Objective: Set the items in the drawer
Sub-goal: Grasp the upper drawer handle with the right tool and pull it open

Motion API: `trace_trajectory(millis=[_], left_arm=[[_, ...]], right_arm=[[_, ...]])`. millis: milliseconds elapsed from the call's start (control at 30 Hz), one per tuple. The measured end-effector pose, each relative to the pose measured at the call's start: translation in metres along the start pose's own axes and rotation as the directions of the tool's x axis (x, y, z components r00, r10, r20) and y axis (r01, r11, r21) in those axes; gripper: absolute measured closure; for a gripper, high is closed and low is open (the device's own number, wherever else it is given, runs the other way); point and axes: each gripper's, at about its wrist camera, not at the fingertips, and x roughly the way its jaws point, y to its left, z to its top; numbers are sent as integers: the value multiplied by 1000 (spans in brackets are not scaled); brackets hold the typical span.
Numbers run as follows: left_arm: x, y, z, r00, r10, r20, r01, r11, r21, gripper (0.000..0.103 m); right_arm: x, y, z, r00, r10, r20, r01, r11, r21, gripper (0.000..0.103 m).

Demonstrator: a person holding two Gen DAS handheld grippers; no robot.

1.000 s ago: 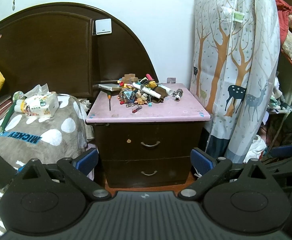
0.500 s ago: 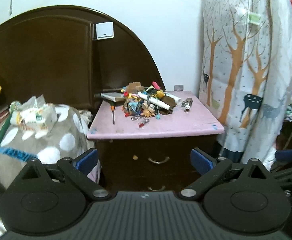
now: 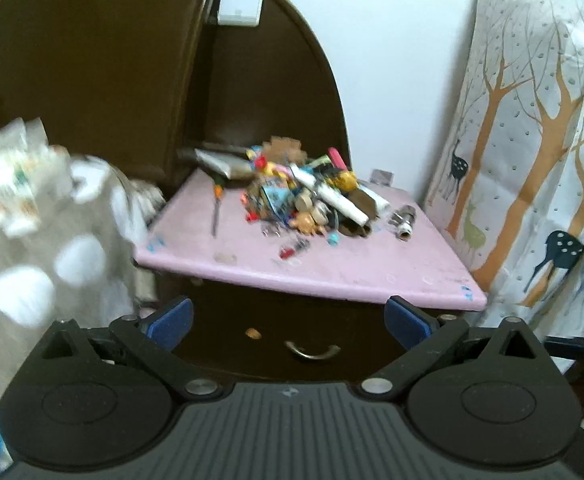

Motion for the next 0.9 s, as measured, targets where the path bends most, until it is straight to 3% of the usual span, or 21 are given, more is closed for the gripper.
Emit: trace_trajectory(millis=[233,367,500,567,600,633,733,900], left_arm=[[32,33,-14,1000,22,-18,-23,1000,-22,0],[39,59,-18,999,38,23,-36,998,-60,0],[45,76,-19,999,-8,47,14,992,-129,1],[50,78,-20,1000,-15,27,18,992,-123,0],[52,78,-20,1000,-22,16,24,993,-119,0],[52,78,-19,999,-32,3,32,993,-115,1],[52,79,-18,999,-49,-16,47,992,-115,1],[49,87,-17,998,-58,-18,55,987,-151,1]], right_arm=[[74,25,14,999,35,10,-32,974,-223,3],[119,46,18,998,57,13,-48,921,-387,3],[158,66,19,996,84,-20,-82,840,-537,4],[175,73,17,995,90,-53,-103,802,-589,25],[186,76,16,993,87,-80,-118,786,-608,53],[194,78,17,992,81,-97,-124,776,-618,59],[210,85,18,992,77,-103,-126,739,-662,51],[223,92,24,985,88,-146,-165,707,-688,55]])
